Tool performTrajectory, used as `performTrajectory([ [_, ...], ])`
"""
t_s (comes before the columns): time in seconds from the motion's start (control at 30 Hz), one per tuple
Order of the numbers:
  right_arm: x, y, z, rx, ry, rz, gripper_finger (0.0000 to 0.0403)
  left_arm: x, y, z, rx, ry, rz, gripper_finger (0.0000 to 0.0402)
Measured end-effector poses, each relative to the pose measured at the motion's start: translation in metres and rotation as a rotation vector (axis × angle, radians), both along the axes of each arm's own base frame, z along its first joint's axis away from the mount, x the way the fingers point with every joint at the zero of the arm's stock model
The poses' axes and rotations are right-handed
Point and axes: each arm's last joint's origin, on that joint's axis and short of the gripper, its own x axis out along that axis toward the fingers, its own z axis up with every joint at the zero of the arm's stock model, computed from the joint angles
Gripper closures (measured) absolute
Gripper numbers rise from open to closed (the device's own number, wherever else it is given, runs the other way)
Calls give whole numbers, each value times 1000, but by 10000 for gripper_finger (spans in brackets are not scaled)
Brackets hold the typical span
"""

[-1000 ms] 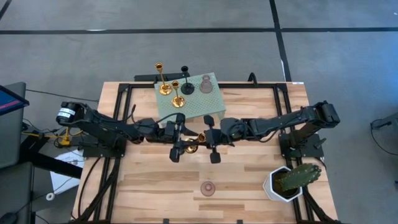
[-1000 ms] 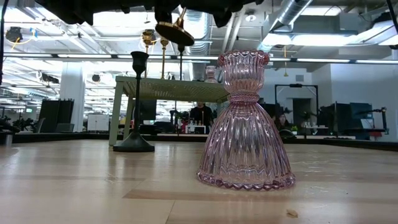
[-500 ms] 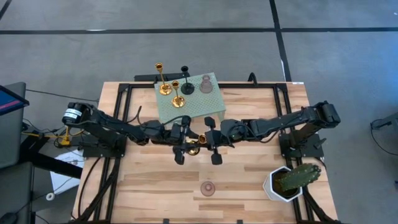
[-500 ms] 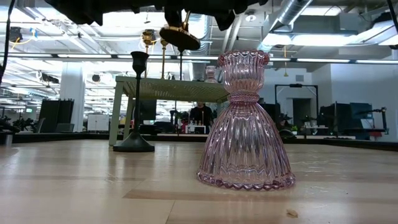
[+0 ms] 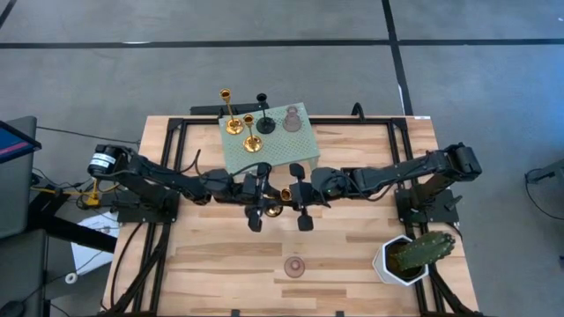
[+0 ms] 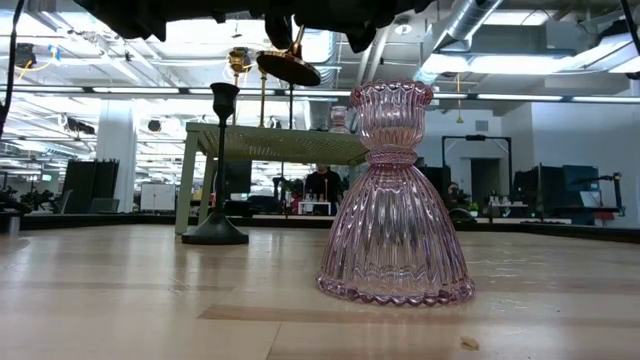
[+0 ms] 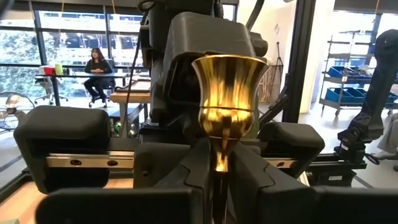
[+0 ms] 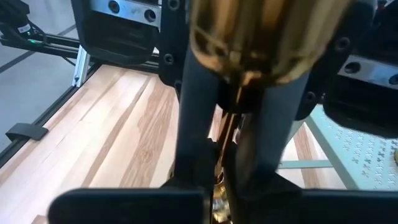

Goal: Pick & Place candle stick holders
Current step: Put the gold candle holder on the shelf

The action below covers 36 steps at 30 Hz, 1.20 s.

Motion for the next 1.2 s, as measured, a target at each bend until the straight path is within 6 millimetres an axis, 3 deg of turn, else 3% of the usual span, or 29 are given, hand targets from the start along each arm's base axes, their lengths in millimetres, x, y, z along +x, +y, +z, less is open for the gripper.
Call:
performTrajectory([
  [0.23, -4, -1, 4, -5, 11, -1, 363, -10, 1, 7, 71, -24, 23, 368],
  [0.43, -15, -6, 12, -7, 45, -6, 351, -34, 6, 15, 81, -56, 48, 368],
  [0.6, -29, -11, 24, -10, 70, -15, 350, -55, 11, 11, 89, -56, 125, 368],
  [0.8, -49, -10, 33, -105, 112, -123, 396, -81, 20, 5, 89, -62, 292, 369],
  [0.93, -59, -5, 36, -174, 130, -232, 401, -92, 24, 6, 102, -60, 414, 369],
  [1.2, -68, 3, 33, -190, 185, -315, 402, -95, 41, 3, 88, -8, 619, 369],
])
